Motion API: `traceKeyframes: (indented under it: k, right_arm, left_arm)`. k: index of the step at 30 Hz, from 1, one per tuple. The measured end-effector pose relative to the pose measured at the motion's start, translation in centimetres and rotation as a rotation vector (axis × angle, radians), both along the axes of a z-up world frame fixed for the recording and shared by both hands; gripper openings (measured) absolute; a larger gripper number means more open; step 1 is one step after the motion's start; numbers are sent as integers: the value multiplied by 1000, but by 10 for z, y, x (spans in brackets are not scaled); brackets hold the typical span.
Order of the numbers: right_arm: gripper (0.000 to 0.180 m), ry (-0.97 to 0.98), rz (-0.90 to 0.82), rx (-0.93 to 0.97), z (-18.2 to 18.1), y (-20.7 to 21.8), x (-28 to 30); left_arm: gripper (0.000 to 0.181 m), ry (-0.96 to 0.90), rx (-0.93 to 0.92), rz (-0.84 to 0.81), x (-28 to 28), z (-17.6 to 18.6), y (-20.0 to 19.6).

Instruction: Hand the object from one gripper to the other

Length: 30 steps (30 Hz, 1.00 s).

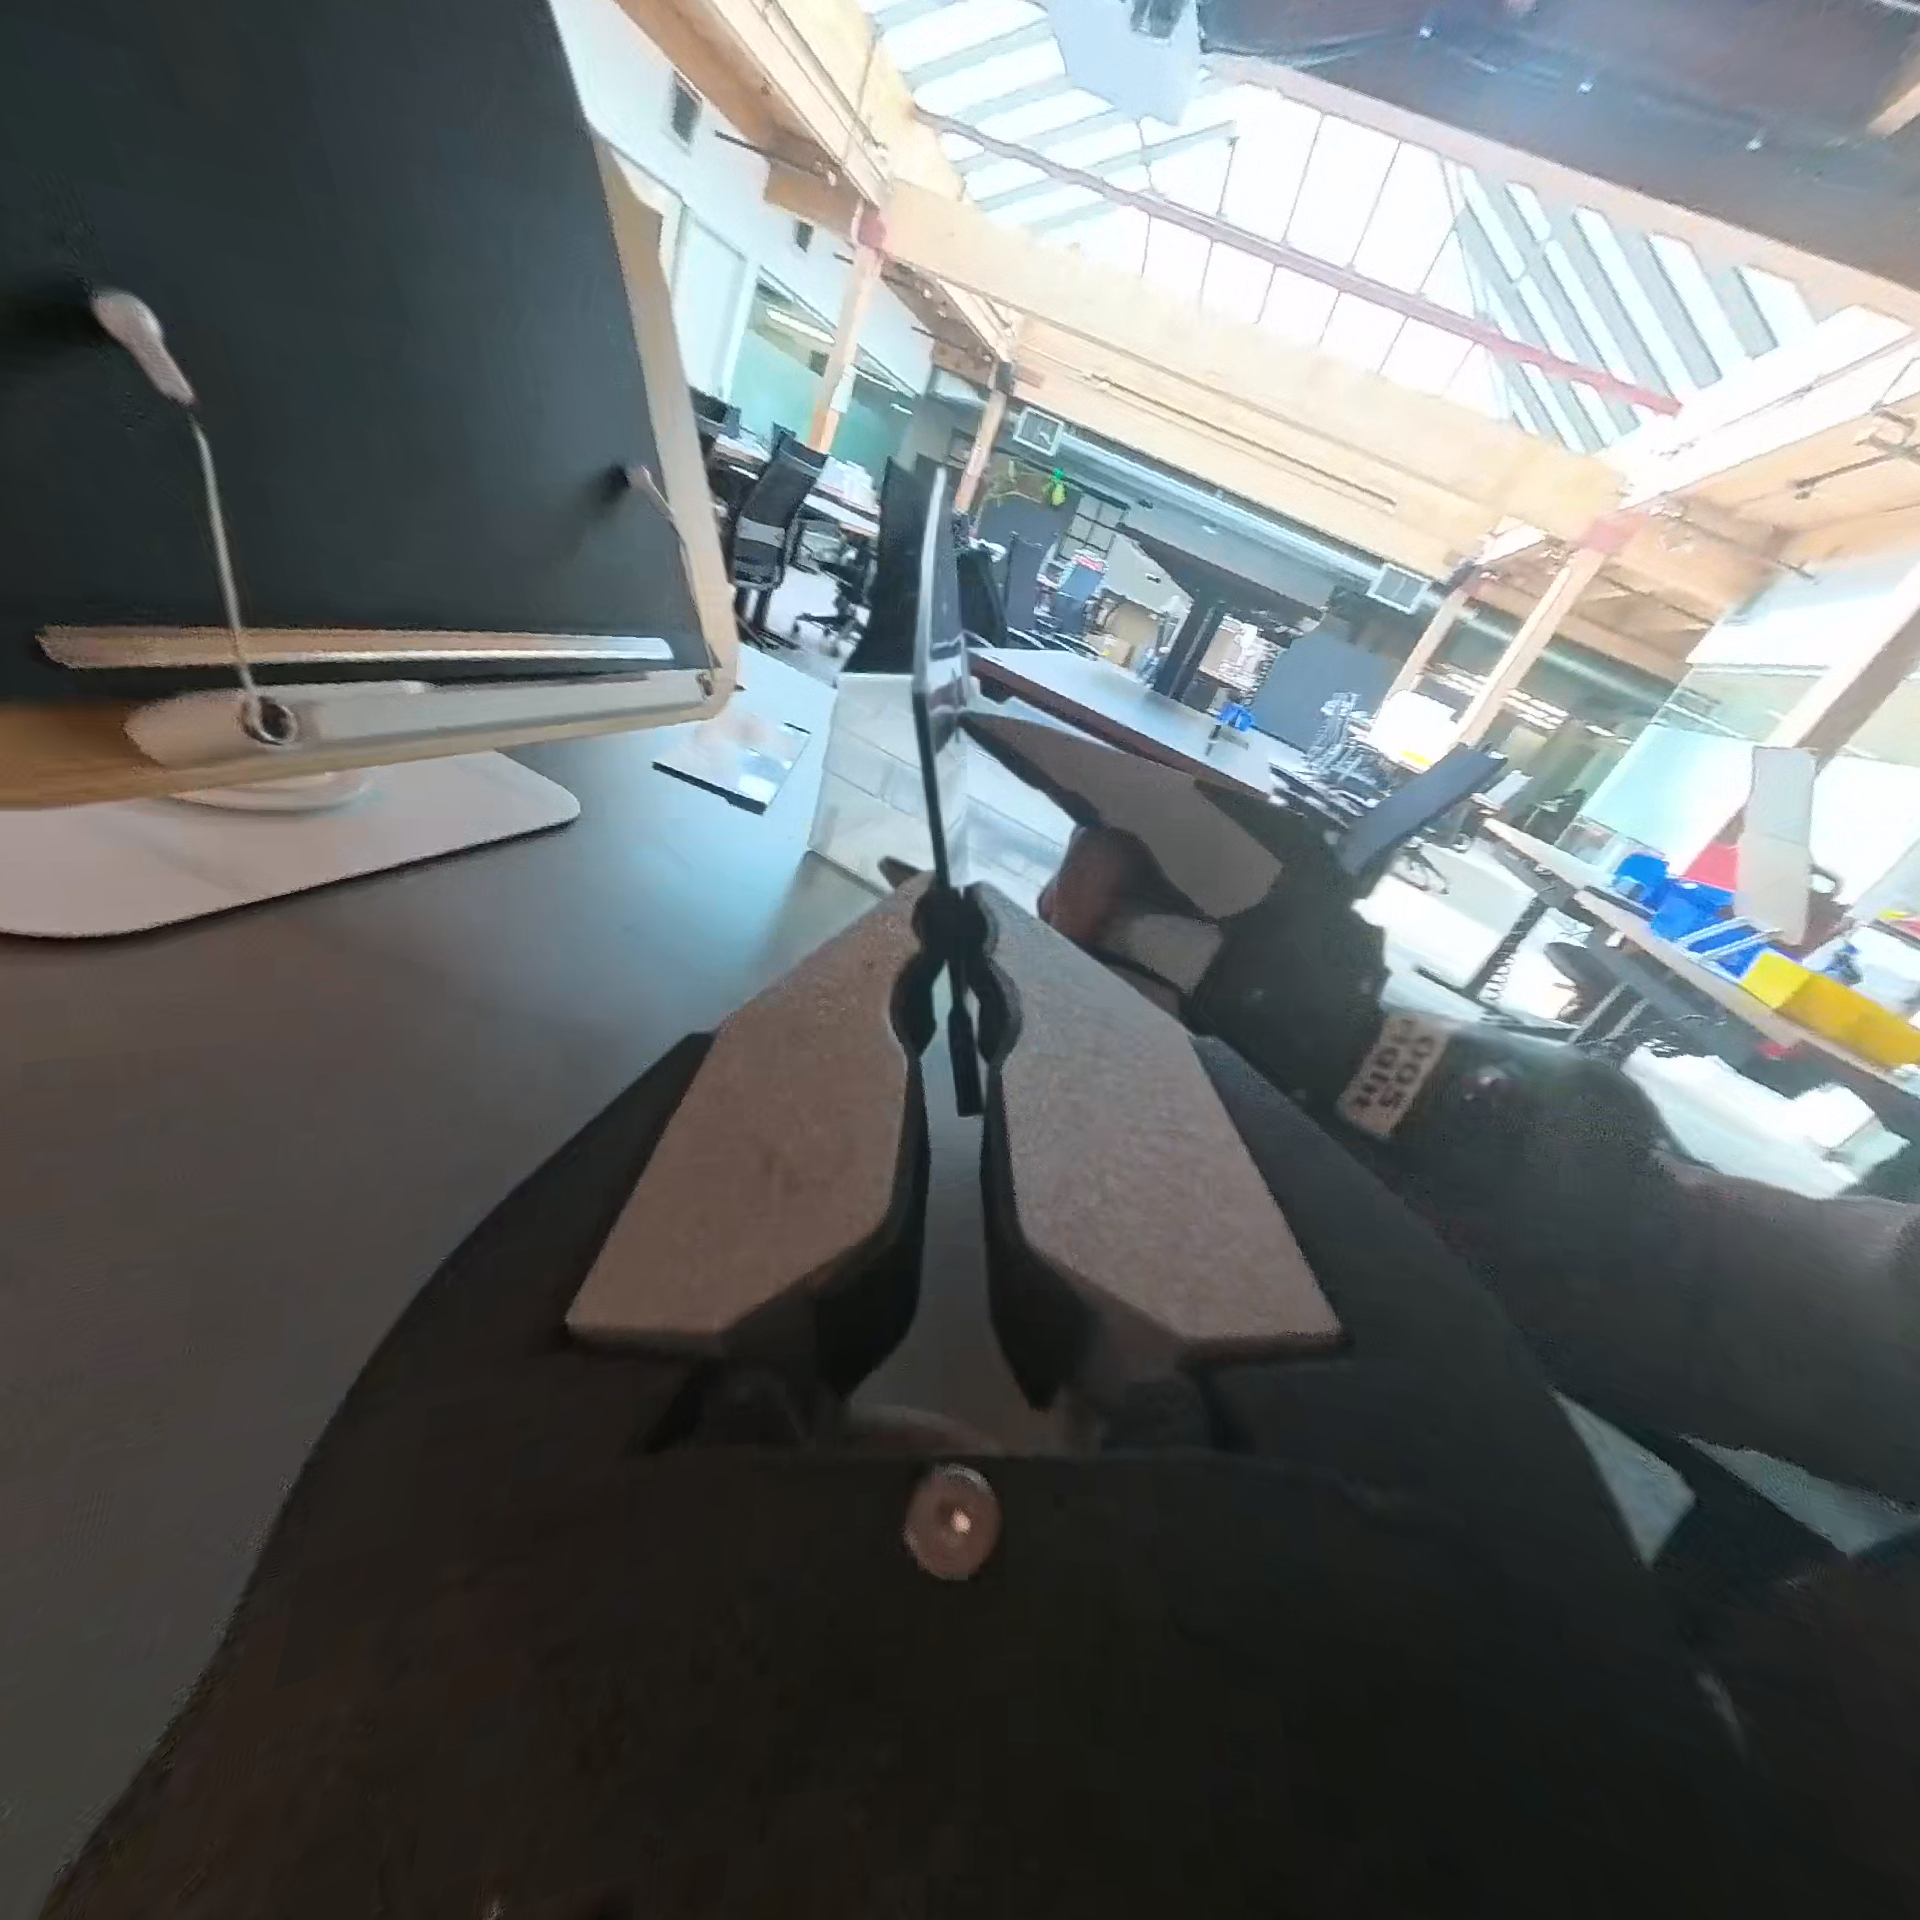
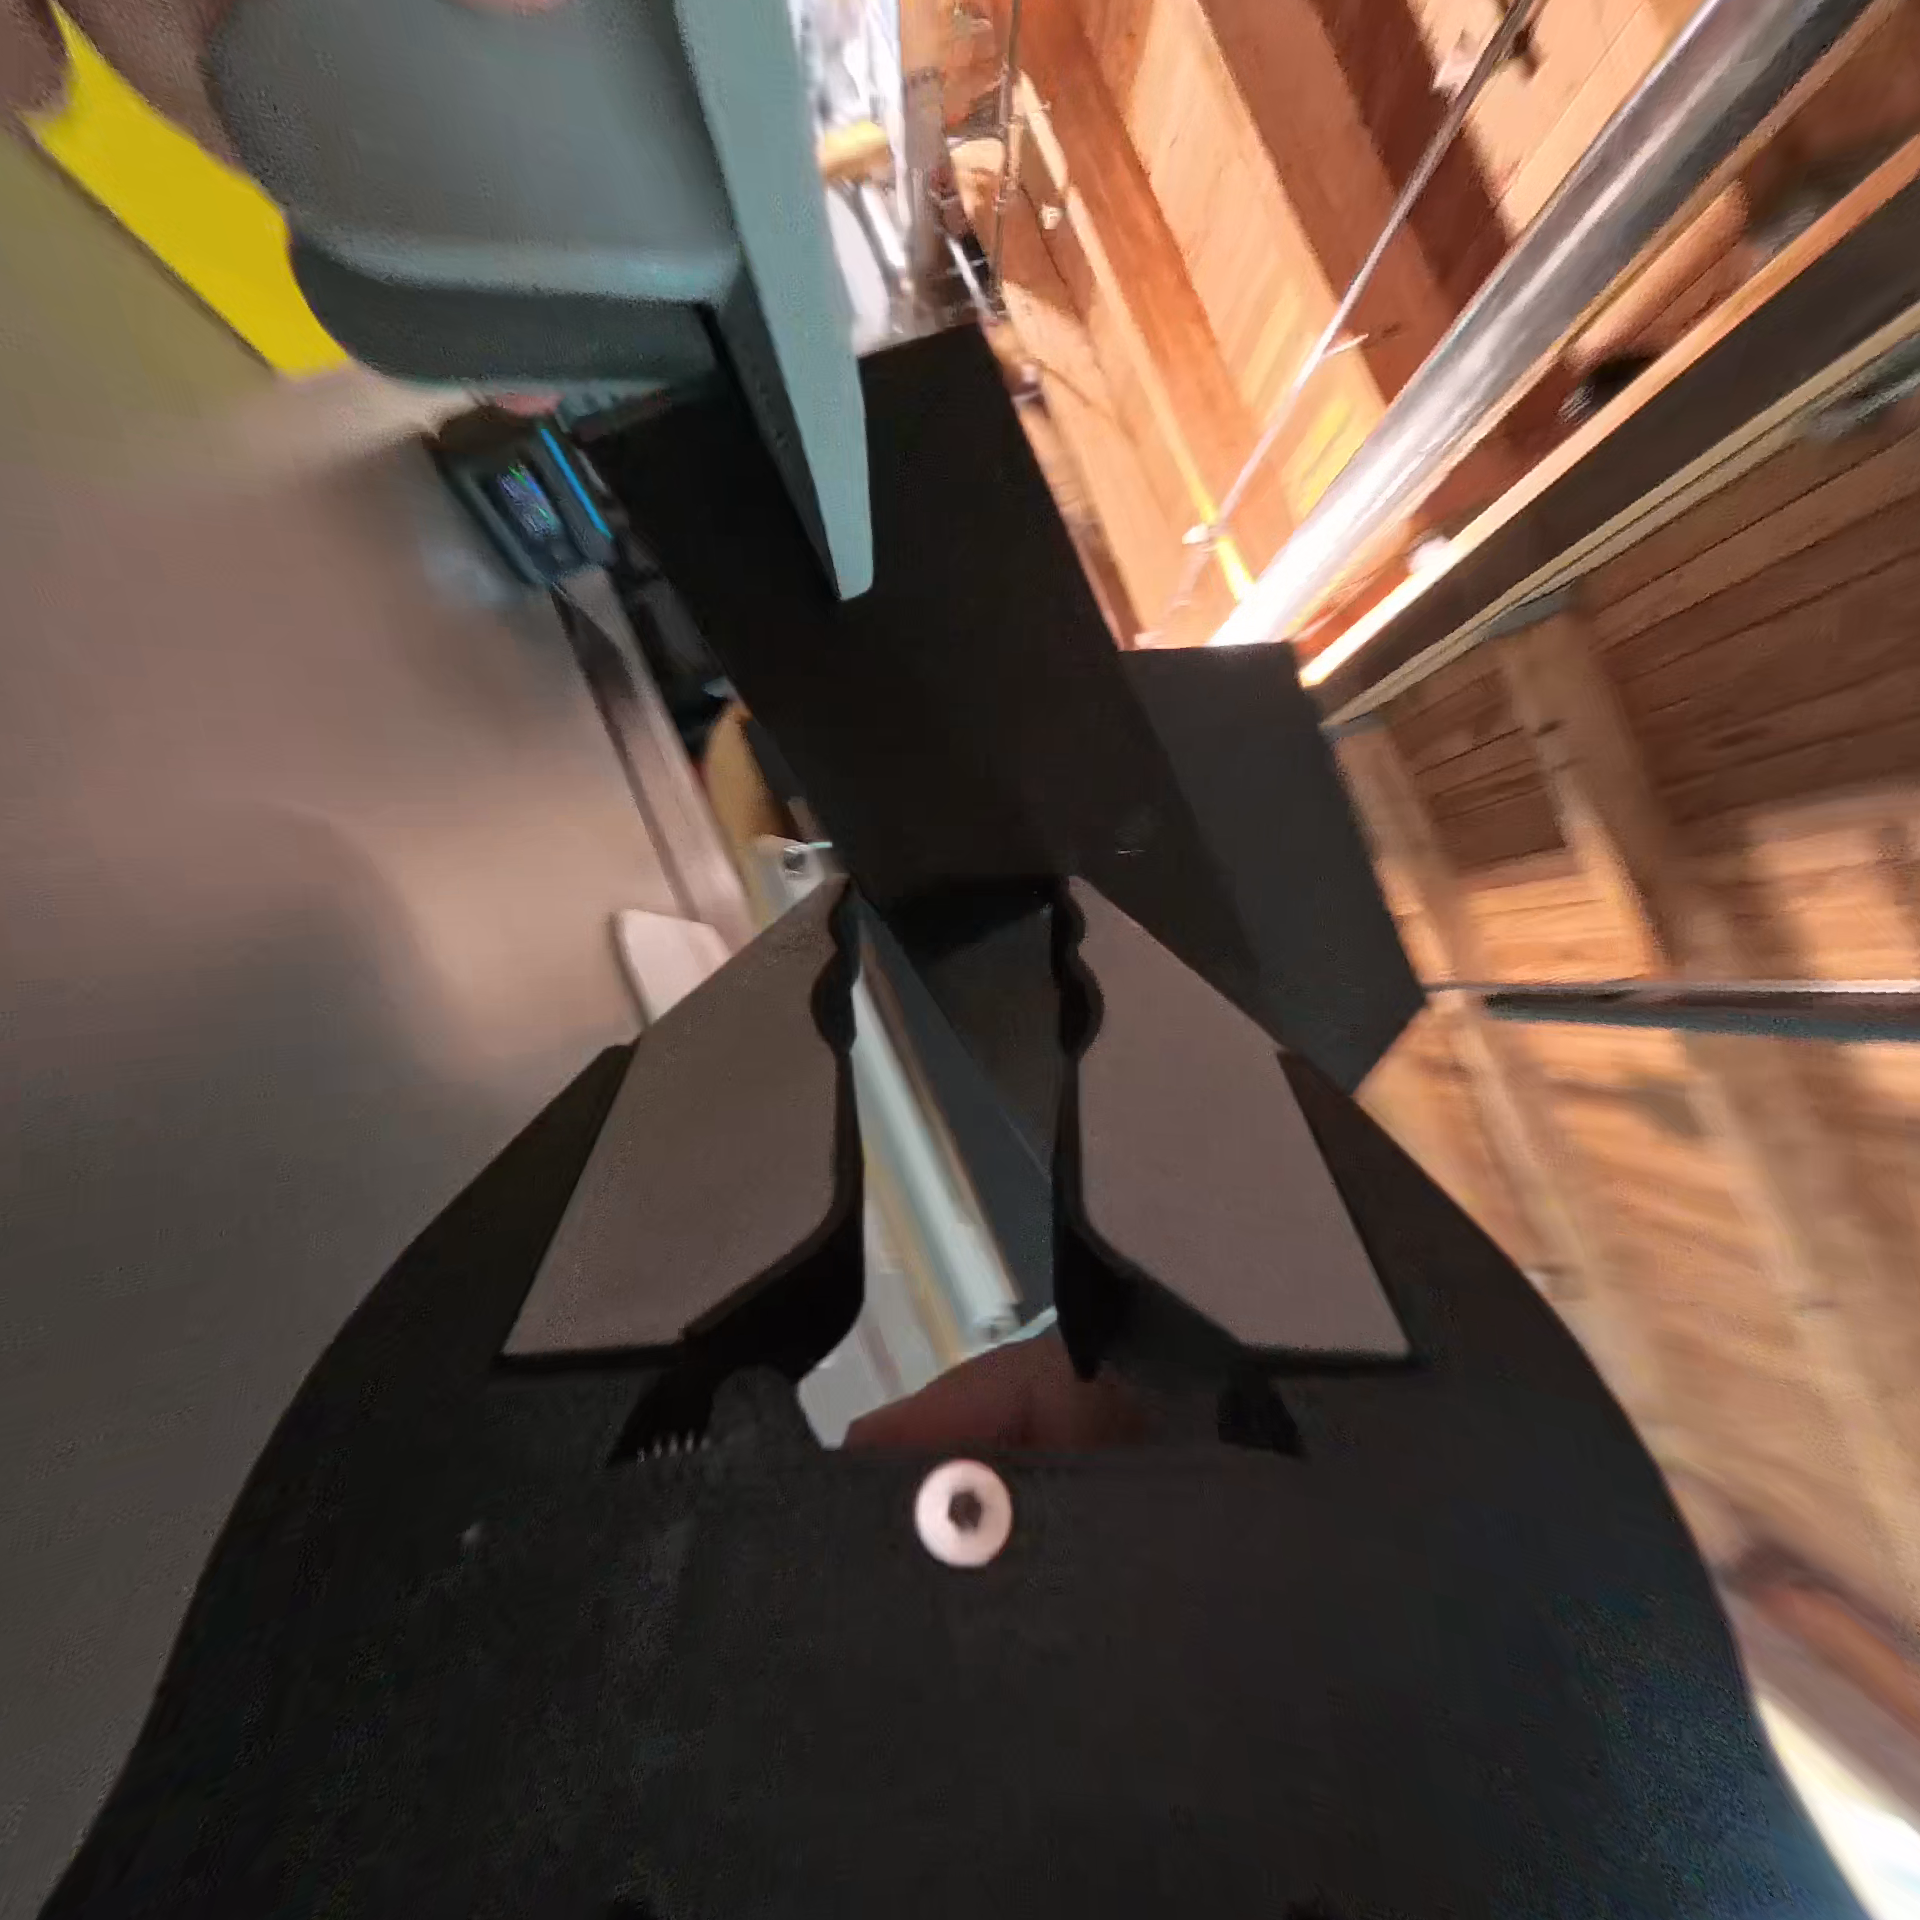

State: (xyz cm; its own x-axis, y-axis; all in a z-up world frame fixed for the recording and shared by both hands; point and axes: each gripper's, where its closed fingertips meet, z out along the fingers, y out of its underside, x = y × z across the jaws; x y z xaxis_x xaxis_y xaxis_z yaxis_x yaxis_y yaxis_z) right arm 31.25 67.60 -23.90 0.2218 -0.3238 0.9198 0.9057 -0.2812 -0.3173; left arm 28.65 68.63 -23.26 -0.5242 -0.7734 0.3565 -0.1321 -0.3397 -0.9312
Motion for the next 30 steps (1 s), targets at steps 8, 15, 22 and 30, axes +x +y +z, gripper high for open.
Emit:
traceKeyframes:
  k: [8, 15, 22, 30]
  right_arm:
    - [32, 861, 471, 89, 13, -11, -8]
    - [35, 916, 578, 41, 19, -22, -17]
    - [3, 969, 695, -283, -14, -15, -62]
    - [0, 1152, 892, -356, -9, -27, -85]
  left_arm:
    - [0, -212, 148, 229, -14, 28, 27]
    - [0, -435, 436, 92, -47, 44, -15]
    - [0, -467, 387, 1, -63, 49, -19]
    - [0, -471, 244, -129, -81, 59, -28]
